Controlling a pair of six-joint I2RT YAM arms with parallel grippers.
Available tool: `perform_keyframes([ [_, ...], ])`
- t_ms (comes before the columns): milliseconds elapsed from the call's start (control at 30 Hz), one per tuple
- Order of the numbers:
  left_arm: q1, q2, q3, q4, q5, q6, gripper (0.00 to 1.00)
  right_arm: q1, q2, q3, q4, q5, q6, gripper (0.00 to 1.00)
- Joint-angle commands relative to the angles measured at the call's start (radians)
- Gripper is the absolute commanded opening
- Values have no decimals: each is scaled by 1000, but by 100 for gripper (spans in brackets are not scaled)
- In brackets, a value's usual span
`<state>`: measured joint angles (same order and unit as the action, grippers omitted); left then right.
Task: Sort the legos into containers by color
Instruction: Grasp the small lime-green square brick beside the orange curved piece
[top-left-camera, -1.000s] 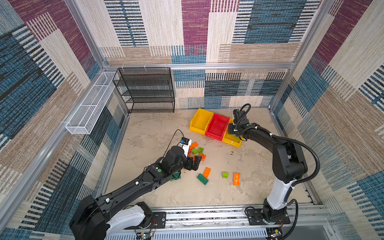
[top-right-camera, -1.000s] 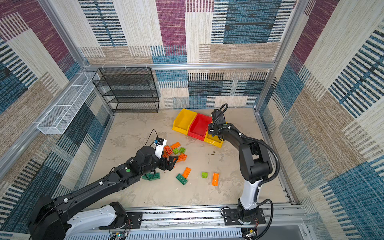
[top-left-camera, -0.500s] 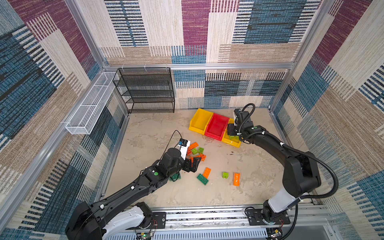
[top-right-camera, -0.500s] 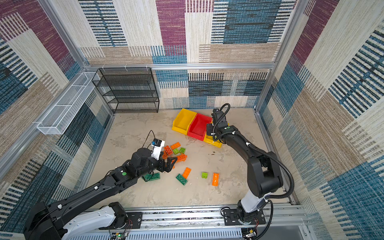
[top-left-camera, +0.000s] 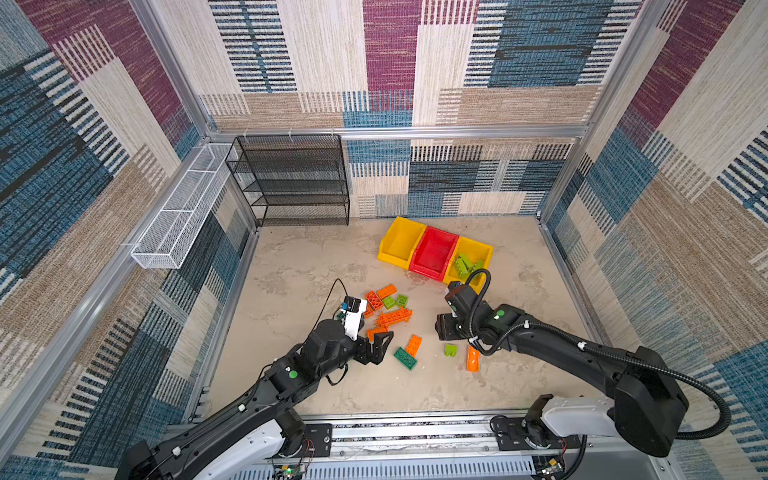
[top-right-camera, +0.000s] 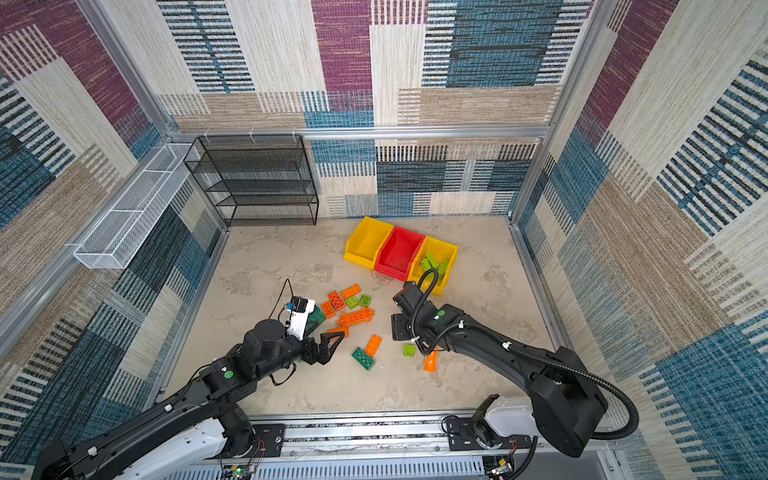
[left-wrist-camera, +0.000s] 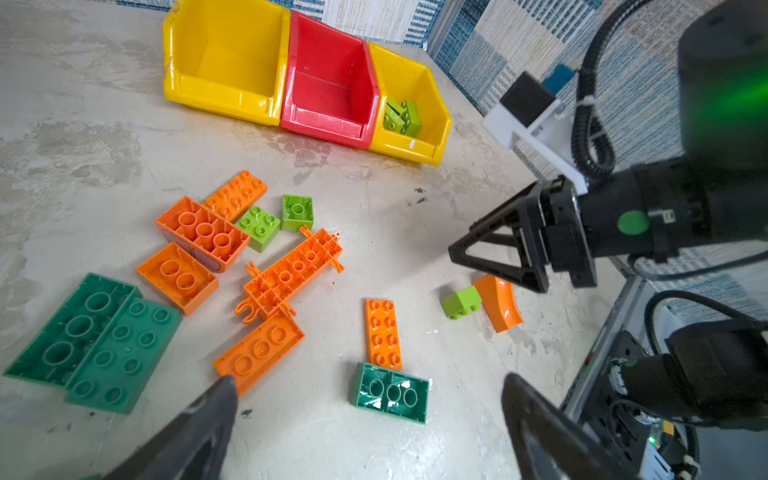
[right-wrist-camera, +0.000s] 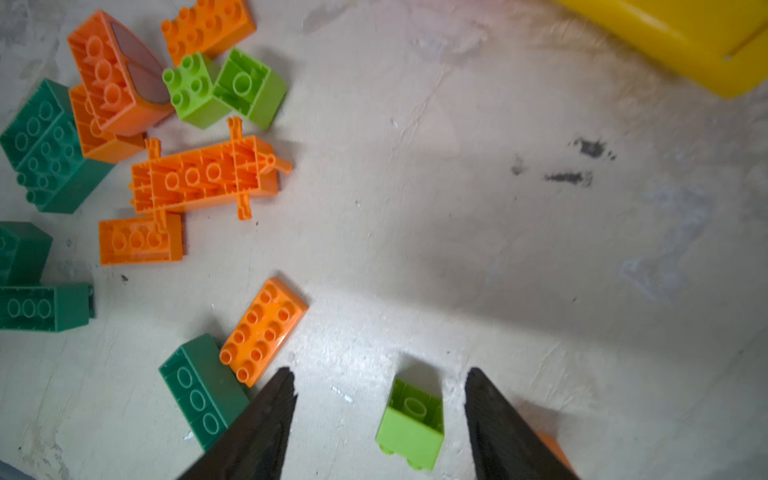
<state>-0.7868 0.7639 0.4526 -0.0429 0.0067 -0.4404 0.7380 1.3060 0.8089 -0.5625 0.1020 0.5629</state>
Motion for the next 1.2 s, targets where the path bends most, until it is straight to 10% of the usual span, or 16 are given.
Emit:
perform_keyframes([
  [0, -3, -26, -18, -12, 3, -26, 99, 30, -18, -22, -36, 32, 98, 67],
  [533, -9, -21, -45, 20, 0, -26, 99, 52, -16, -125, 11, -10, 169, 65],
  [1167, -9, 82, -36, 75, 13, -1, 99, 54, 68, -132, 55, -2, 178, 37],
])
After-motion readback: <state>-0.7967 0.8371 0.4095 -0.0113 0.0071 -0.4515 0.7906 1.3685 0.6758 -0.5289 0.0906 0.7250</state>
